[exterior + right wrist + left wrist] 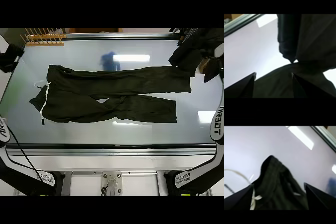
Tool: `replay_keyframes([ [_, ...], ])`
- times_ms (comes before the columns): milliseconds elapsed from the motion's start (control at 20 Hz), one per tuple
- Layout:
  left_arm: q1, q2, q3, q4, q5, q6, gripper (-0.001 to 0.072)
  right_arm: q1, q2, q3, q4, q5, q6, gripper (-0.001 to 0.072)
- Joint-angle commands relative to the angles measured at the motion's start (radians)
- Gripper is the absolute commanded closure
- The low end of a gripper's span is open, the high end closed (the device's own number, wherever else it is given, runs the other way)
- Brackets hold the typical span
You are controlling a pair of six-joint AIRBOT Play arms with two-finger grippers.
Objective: Fold the clothes and pants, and hang the long-sleeved shirts on hangers.
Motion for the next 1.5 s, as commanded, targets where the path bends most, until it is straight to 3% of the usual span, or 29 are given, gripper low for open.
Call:
replay_keyframes([
  [0,0.079,0.1,-0.151,0.142,-0.245,0.005,0.0014,-0.03,0.106,-0.046,0.02,0.274,-0.2,0.0224],
  [150,0.137,0.237,-0.468,0.272,-0.278,0.008,0.0014,-0.043,0.249,-0.229,0.021,0.418,-0.272,0.0224],
  [300,0.206,0.332,-0.758,0.196,-0.158,0.005,0.0014,-0.048,0.403,-0.495,0.044,0.413,-0.272,0.0224],
  [450,0.256,0.354,-0.919,0.027,0.002,0.018,0.0014,-0.048,0.52,-0.731,0.132,0.36,-0.273,0.0224],
  [600,0.247,0.325,-0.954,-0.087,0.08,0.113,0.0014,-0.047,0.578,-0.887,0.212,0.322,-0.273,0.0225],
  [1100,0.114,0.134,-0.764,-0.083,0.059,0.126,0.0015,-0.048,0.584,-0.979,0.222,0.33,-0.272,0.0224],
  [1150,0.103,0.116,-0.746,-0.083,0.057,0.122,0.0054,-0.05,0.583,-0.98,0.217,0.35,-0.27,0.0224],
  [1200,0.096,0.103,-0.734,-0.083,0.054,0.121,0.0276,-0.057,0.583,-0.986,0.206,0.37,-0.268,0.0222],
  [1250,0.09,0.093,-0.725,-0.083,0.052,0.121,0.0563,-0.073,0.583,-1.004,0.189,0.379,-0.251,0.0203],
  [1300,0.089,0.093,-0.723,-0.083,0.05,0.122,0.0693,-0.097,0.583,-1.031,0.179,0.38,-0.216,0.0167],
  [1450,0.097,0.118,-0.723,-0.082,0.05,0.124,0.0693,-0.189,0.583,-1.165,0.178,0.325,-0.074,0.0167],
])
